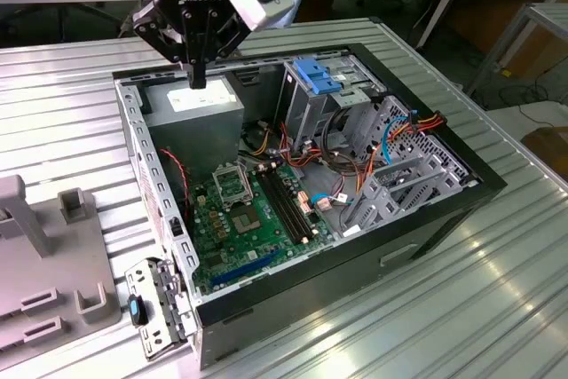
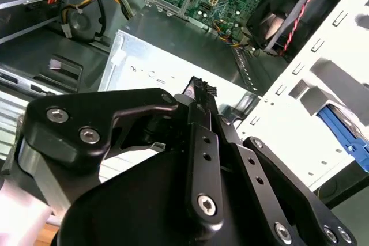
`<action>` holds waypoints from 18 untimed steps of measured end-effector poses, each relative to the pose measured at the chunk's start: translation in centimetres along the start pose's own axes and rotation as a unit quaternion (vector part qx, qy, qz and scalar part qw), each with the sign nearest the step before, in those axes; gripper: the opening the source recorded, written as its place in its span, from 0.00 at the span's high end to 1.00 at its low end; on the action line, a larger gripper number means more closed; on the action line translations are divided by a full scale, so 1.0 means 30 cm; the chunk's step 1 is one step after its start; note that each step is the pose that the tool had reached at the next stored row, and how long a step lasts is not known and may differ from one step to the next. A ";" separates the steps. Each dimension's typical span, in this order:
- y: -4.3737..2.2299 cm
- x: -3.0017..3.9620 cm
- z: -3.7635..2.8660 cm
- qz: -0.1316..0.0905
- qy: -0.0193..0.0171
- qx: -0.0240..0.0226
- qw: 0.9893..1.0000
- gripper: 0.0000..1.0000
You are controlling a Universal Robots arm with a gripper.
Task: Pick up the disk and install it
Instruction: 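Reach for the disk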
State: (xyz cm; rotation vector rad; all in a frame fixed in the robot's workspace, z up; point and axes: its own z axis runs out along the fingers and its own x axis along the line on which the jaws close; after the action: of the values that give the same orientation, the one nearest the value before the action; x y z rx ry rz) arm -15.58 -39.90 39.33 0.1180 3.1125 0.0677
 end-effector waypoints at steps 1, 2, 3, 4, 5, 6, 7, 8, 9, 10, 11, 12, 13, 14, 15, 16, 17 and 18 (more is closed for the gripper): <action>-0.001 0.009 0.000 0.000 0.000 0.000 1.000 0.89; -0.001 0.015 0.000 0.000 0.000 0.000 1.000 0.89; -0.002 0.019 -0.001 0.000 0.000 0.000 1.000 0.89; -0.002 0.024 -0.001 0.000 0.000 0.000 1.000 0.89; -0.002 0.029 -0.001 0.000 0.000 0.000 1.000 0.89; -0.003 0.036 -0.001 0.000 0.000 0.000 1.000 0.89; -0.003 0.043 -0.001 0.000 0.000 0.000 1.000 0.89; -0.004 0.049 -0.001 0.000 0.000 0.000 1.000 0.89; -0.004 0.053 -0.002 0.000 0.000 0.000 1.000 0.89; -0.005 0.059 -0.002 0.000 0.000 0.000 1.000 0.89; -0.005 0.063 -0.002 0.000 0.000 0.000 1.000 0.89; -0.006 0.075 -0.002 0.000 0.000 0.000 1.000 0.89; -0.006 0.079 -0.002 0.000 0.000 0.000 1.000 0.89; -0.006 0.083 -0.002 0.000 0.000 0.000 1.000 0.89; -0.007 0.089 -0.003 0.000 0.000 0.000 1.000 0.89; -0.007 0.095 -0.003 0.000 0.000 0.000 1.000 0.89; -0.008 0.099 -0.003 0.000 0.000 0.000 1.000 0.89; -0.008 0.106 -0.003 0.000 0.000 0.000 1.000 0.89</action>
State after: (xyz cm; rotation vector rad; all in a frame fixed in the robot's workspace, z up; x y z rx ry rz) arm -18.77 -39.91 39.33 0.1180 3.1125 0.0676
